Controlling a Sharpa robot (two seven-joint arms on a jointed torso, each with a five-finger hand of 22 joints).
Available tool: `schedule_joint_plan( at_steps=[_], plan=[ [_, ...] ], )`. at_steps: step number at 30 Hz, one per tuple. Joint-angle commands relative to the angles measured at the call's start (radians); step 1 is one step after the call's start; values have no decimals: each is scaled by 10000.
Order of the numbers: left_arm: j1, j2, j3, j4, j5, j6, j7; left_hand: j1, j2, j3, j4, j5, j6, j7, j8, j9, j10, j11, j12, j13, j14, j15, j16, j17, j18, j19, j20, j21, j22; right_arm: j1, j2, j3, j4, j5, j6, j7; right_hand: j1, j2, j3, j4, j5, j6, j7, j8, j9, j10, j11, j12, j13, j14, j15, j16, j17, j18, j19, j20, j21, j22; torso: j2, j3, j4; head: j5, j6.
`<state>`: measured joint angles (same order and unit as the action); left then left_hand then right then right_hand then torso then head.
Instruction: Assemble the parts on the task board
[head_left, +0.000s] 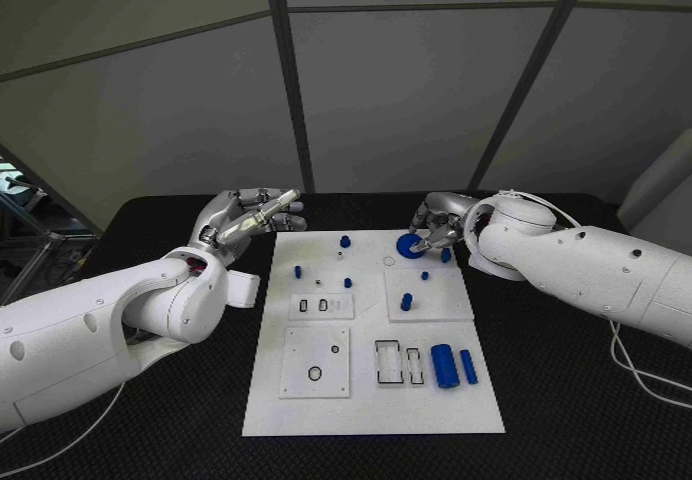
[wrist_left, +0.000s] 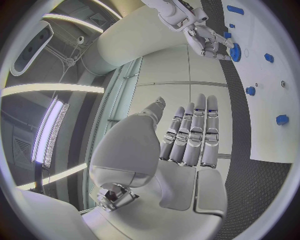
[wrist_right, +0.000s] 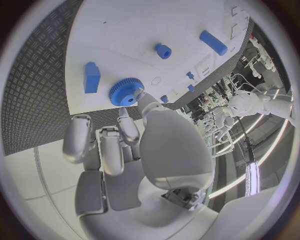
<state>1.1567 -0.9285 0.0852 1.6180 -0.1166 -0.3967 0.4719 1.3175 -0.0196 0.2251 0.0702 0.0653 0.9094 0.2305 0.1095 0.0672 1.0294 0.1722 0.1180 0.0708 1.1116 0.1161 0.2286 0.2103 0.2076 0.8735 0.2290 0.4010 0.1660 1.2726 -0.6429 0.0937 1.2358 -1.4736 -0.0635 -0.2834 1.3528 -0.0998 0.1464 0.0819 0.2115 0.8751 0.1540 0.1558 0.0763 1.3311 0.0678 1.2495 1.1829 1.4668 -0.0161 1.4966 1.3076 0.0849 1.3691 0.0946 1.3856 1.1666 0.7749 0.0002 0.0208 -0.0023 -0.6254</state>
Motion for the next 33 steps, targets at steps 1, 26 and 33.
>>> schedule_joint_plan(
  at_steps=[1, 26, 33],
  plan=[
    [17, 13, 9, -3, -54, 103, 75, -42, 34, 51, -11, 27, -61, 127, -65, -7, 2, 61, -60, -7, -41, 33, -55, 10, -253, -63, -1, -38, -17, 7, 35, -3, -29, -133, 223, 48, 95, -8, -48, -12, 31, 53, -8, 50, 12, 67, -35, 61, 23, 737, 47, 48, 1103, -68, 94, 9, 36, 12, 2, -2, 7, -1, -15],
    [17, 11, 9, -18, -54, 106, 75, -25, 56, 77, -31, 32, -54, 126, -73, -4, 8, 58, -69, -4, -32, 30, -66, 22, -250, -59, -1, -40, -22, -71, 145, -17, -142, -651, -171, 195, 549, 469, 518, -350, -61, 960, -101, 501, 102, 312, -123, 427, 509, 743, -15, 81, 1170, -101, 164, -36, 157, 231, 1, -2, 4, 30, -57],
    [17, 12, 9, -27, -54, 107, 72, -25, 56, 77, -31, 32, -54, 126, -73, -4, 8, 58, -69, -4, -32, 30, -66, 22, -250, -59, -1, -40, -22, -79, 88, -17, 72, -1018, -1032, 401, 581, 536, 770, -472, 164, 1359, -244, 627, 143, 547, -241, 723, 864, 762, -114, 121, 1255, -135, 254, -119, 256, 426, 1, 2, 8, 33, -52]
  ],
)
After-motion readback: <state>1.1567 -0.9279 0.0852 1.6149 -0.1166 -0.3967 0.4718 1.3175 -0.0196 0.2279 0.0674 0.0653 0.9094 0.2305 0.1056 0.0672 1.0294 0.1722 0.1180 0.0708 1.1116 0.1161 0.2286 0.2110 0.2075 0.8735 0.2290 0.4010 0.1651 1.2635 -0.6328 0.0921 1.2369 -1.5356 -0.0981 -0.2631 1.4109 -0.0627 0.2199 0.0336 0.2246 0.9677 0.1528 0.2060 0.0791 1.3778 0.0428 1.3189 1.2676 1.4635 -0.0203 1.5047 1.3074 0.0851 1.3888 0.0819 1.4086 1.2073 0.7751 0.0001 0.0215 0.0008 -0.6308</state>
